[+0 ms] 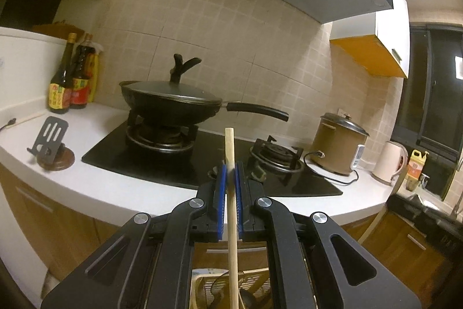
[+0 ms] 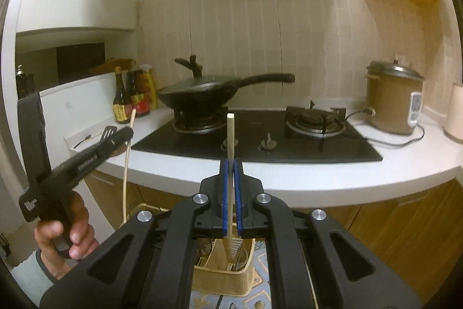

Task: Organize utensils
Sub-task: 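Lift both chopsticks up over the beige holder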

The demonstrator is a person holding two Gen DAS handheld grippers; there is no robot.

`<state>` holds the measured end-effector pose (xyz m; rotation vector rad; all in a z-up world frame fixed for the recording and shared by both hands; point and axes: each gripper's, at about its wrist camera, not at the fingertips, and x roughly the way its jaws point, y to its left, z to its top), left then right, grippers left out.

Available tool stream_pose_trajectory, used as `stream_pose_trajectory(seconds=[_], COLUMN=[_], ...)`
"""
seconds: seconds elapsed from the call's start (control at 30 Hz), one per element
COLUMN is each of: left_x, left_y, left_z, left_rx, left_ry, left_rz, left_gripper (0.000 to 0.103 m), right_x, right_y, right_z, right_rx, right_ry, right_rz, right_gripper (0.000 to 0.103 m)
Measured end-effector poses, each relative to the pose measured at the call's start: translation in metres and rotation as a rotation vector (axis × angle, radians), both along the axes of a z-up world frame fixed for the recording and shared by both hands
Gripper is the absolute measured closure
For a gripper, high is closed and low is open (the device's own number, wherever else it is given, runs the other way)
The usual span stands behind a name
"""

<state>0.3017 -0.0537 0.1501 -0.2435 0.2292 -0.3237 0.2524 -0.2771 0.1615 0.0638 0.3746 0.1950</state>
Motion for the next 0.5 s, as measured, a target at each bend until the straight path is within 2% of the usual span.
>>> stream_pose_trajectory(seconds=[0.27,0.5], left_x=[0.001,0.005], left_y=[0.002,-0.005], left_z=[0.009,-0.006], left_rx=[-0.014,0.02], left_ry=[-0.036,-0.049], left_rz=[0.009,0.056], left_gripper=[0.099,0.099], right_x=[0.004,0.006], right_y=[0.005,0.006], right_z=[-0.019,-0.026], right_rx=[-0.004,-0.011], right_ry=[0.023,0.034], right_rz=[0.007,0.003], right_gripper=[0.1,0.1])
